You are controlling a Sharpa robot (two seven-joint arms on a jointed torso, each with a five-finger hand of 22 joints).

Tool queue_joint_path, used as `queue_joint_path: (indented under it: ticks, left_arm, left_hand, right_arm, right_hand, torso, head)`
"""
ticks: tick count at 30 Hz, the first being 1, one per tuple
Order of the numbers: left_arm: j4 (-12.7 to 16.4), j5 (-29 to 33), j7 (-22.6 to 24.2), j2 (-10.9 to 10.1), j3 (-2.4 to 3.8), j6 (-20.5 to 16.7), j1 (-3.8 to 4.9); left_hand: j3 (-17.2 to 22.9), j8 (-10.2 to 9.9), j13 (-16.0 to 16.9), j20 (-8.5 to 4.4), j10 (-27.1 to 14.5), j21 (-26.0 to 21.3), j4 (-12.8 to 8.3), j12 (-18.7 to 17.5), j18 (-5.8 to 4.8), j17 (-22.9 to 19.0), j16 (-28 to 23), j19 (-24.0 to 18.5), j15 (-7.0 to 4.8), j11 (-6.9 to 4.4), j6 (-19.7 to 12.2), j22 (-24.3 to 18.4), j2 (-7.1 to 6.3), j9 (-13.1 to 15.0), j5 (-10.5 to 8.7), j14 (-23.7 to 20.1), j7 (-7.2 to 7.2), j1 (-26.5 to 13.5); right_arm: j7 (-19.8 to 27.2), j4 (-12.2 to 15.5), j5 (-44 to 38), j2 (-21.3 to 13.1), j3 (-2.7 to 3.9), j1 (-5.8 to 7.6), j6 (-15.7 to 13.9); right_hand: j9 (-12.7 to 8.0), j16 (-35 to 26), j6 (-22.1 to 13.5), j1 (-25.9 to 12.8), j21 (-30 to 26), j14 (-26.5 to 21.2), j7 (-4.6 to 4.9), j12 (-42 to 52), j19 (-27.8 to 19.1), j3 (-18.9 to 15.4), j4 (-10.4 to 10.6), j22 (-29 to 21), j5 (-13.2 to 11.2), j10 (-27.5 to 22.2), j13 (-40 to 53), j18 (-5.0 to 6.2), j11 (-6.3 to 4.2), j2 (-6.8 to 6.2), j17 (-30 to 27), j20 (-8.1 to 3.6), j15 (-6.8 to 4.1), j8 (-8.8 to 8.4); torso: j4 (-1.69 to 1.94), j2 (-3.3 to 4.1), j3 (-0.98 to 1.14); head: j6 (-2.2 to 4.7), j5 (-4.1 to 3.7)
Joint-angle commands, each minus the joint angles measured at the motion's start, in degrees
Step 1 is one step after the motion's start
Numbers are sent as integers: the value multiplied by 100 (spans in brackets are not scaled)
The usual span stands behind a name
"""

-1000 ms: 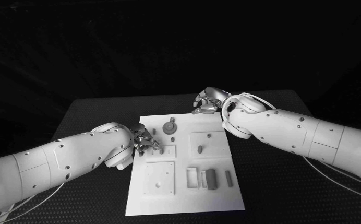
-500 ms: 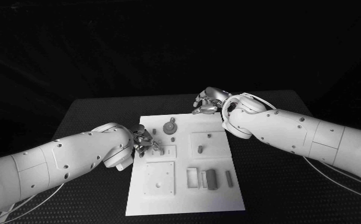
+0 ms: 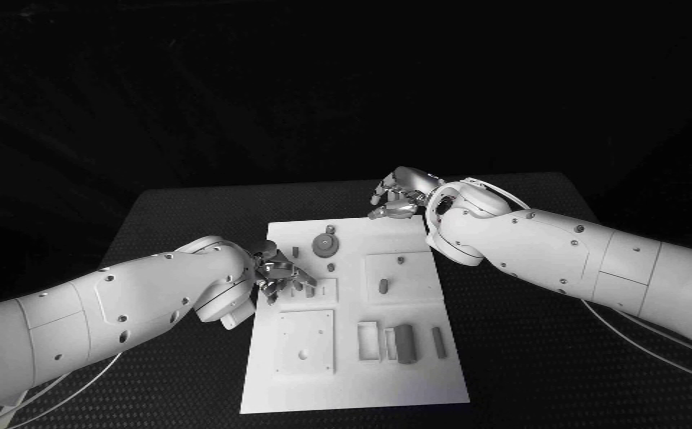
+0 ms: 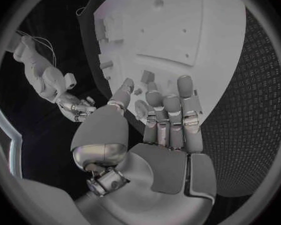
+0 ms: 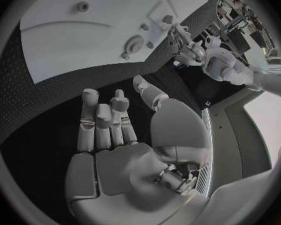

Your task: Assemble the parts on the task board

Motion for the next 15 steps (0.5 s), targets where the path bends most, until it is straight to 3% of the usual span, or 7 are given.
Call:
queue_joint_path:
  ticks: [1,15]
  left_arm:
    - [36,-20,9,-2,3,185,1]
    - [79,-718,-187,40,-5,156,-14]
  left_hand:
    - [-38,-26,-6,-24,-16,-33,-3,14,-73,-9,12,-9,1,44,-51,4,-8,-10,-38,-45,11,-70]
    - [-133,-43,-10,-41,-30,-66,34,25,-62,-6,25,-2,-11,37,-45,0,-22,-36,-37,-55,4,-355]
  right_arm:
    - [29,7,-15,-5,3,-2,53]
    - [30,9,-15,-10,3,-4,50]
  right_hand:
    - [-3,-25,-13,5,-31,19,57,20,-23,-31,0,7,33,-39,-7,67,9,45,7,-24,-17,-19]
    - [-3,-25,-16,4,-31,19,58,21,-23,-31,1,7,33,-39,-8,67,10,44,7,-24,-16,-20]
  torso:
    - [-1,0,2]
    - [1,0,2]
  head:
    - [-2,-4]
    - [-10,-13]
